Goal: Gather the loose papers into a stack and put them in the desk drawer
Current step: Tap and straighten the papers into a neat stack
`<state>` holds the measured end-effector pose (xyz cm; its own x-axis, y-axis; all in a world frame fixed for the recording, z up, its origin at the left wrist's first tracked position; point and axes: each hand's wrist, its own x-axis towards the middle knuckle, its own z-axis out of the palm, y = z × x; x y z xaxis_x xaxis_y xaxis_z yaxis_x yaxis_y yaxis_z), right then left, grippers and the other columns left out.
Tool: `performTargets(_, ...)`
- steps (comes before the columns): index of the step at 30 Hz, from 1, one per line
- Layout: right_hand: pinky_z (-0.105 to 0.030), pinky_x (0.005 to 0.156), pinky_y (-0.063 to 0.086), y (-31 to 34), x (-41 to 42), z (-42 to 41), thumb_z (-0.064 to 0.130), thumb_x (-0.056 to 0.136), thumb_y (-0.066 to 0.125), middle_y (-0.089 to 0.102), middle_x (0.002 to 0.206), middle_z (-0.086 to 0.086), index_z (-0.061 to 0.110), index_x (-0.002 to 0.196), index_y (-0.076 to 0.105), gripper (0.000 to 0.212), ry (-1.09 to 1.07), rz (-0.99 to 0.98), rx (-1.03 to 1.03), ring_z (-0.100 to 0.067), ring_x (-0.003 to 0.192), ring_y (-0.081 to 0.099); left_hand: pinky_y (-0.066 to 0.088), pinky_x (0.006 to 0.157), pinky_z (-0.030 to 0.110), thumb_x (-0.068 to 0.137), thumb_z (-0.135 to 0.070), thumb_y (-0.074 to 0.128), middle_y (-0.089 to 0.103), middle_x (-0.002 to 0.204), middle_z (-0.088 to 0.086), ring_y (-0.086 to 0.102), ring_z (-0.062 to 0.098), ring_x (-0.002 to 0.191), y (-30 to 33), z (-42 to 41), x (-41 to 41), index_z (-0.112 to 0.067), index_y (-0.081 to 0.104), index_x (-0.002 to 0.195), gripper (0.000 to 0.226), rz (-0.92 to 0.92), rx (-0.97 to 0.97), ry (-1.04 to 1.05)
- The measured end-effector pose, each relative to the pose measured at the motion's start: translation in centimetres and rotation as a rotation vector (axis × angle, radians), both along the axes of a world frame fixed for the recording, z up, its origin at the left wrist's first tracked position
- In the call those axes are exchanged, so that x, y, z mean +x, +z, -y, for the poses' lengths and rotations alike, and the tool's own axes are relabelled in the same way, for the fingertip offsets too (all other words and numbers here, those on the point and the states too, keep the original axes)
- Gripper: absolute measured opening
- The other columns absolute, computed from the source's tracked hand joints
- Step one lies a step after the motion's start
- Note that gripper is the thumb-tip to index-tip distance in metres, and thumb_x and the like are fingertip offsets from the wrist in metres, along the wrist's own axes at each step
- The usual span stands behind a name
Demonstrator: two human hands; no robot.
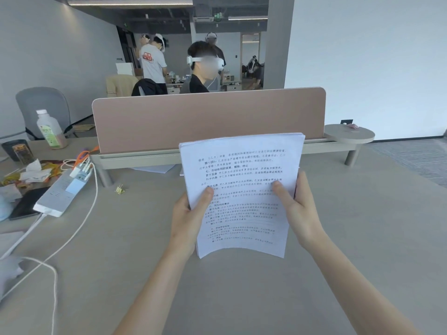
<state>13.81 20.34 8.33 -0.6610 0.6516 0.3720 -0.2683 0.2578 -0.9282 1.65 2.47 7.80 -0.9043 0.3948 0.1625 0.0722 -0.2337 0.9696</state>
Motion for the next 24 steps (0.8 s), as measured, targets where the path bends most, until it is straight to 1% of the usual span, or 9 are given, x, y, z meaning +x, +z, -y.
performTargets(2, -0.041, 0.099, 0.052, -0.4, -0.2, 0.0, 0.023, 0.102, 0.055, 0.070, 0.117, 0.020, 0.029, 0.126, 0.054, 0.024, -0.008, 0.019, -0.008, -0.005, 0.112, 0.066, 0.060, 0.069, 0.026, 0.091, -0.029, 0.067, 0.081, 0.095, -0.004, 0.077, 0.015, 0.090, -0.7, 0.1, 0.1, -0.019, 0.075, 0.101, 0.016, 0.012, -0.019, -0.014)
performTargets(7, -0.049, 0.102, 0.050, -2.1, -0.9, 0.2, 0.030, 0.102, 0.053, 0.072, 0.115, 0.013, 0.031, 0.116, 0.058, 0.014, -0.032, 0.102, -0.039, -0.009, 0.111, 0.067, 0.058, 0.065, 0.020, 0.086, -0.030, 0.074, 0.079, 0.080, -0.018, 0.075, 0.001, 0.077, -1.7, -0.2, 0.7, -0.030, 0.075, 0.084, 0.003, 0.049, -0.075, 0.001)
performTargets(9, -0.044, 0.101, 0.051, -1.6, -1.0, 0.2, 0.028, 0.103, 0.052, 0.070, 0.117, 0.012, 0.029, 0.119, 0.057, 0.017, -0.034, 0.073, -0.037, -0.008, 0.112, 0.066, 0.059, 0.073, 0.028, 0.084, -0.033, 0.076, 0.079, 0.082, -0.016, 0.075, 0.003, 0.080, -1.3, -0.3, 0.3, -0.031, 0.076, 0.082, 0.003, 0.032, -0.077, 0.018)
performTargets(11, -0.035, 0.099, 0.051, -1.5, -1.0, 0.4, 0.025, 0.104, 0.050, 0.069, 0.116, 0.020, 0.033, 0.120, 0.056, 0.019, -0.013, 0.045, -0.050, -0.003, 0.112, 0.065, 0.060, 0.074, 0.030, 0.083, -0.034, 0.076, 0.080, 0.085, -0.014, 0.076, 0.005, 0.083, -1.3, -0.4, 0.0, -0.032, 0.077, 0.082, 0.003, 0.025, -0.073, 0.019)
performTargets(13, -0.038, 0.100, 0.051, -2.3, -1.2, 0.6, 0.026, 0.104, 0.049, 0.068, 0.109, 0.025, 0.032, 0.113, 0.056, 0.013, -0.005, 0.075, -0.070, -0.004, 0.111, 0.064, 0.059, 0.072, 0.028, 0.083, -0.034, 0.077, 0.079, 0.083, -0.016, 0.076, 0.005, 0.083, -1.8, -0.5, 0.1, -0.034, 0.077, 0.080, 0.004, 0.036, -0.088, 0.025)
performTargets(15, -0.043, 0.099, 0.051, -3.3, -1.2, 0.7, 0.027, 0.103, 0.049, 0.066, 0.096, 0.026, 0.022, 0.108, 0.054, 0.008, -0.018, 0.116, -0.094, -0.005, 0.104, 0.065, 0.057, 0.070, 0.026, 0.083, -0.034, 0.076, 0.079, 0.081, -0.018, 0.075, 0.004, 0.084, -2.7, -0.4, 0.2, -0.034, 0.077, 0.079, 0.004, 0.041, -0.108, 0.039)
performTargets(17, -0.039, 0.094, 0.051, -3.5, -1.1, 0.5, 0.025, 0.104, 0.049, 0.065, 0.091, 0.026, 0.019, 0.105, 0.054, 0.007, -0.041, 0.105, -0.078, 0.002, 0.092, 0.064, 0.058, 0.069, 0.022, 0.084, -0.033, 0.076, 0.078, 0.080, -0.021, 0.074, -0.001, 0.080, -2.7, -0.5, 0.2, -0.033, 0.076, 0.081, 0.004, 0.025, -0.114, 0.038)
performTargets(21, -0.042, 0.106, 0.047, -4.4, -1.3, 0.4, 0.027, 0.104, 0.047, 0.067, 0.119, 0.009, 0.024, 0.119, 0.055, 0.017, -0.031, 0.133, -0.061, -0.010, 0.116, 0.061, 0.054, 0.078, 0.024, 0.085, -0.035, 0.075, 0.076, 0.081, -0.029, 0.070, -0.012, 0.079, -3.5, -0.6, 0.0, -0.038, 0.074, 0.082, 0.004, 0.020, -0.135, 0.038)
performTargets(24, -0.035, 0.106, 0.045, -5.2, -1.6, 0.3, 0.028, 0.105, 0.046, 0.066, 0.122, 0.022, 0.033, 0.127, 0.054, 0.024, -0.012, 0.151, -0.052, -0.001, 0.122, 0.058, 0.055, 0.082, 0.027, 0.085, -0.038, 0.075, 0.077, 0.088, -0.026, 0.071, -0.008, 0.086, -4.2, -0.8, -0.2, -0.038, 0.075, 0.086, 0.002, 0.017, -0.146, 0.033)
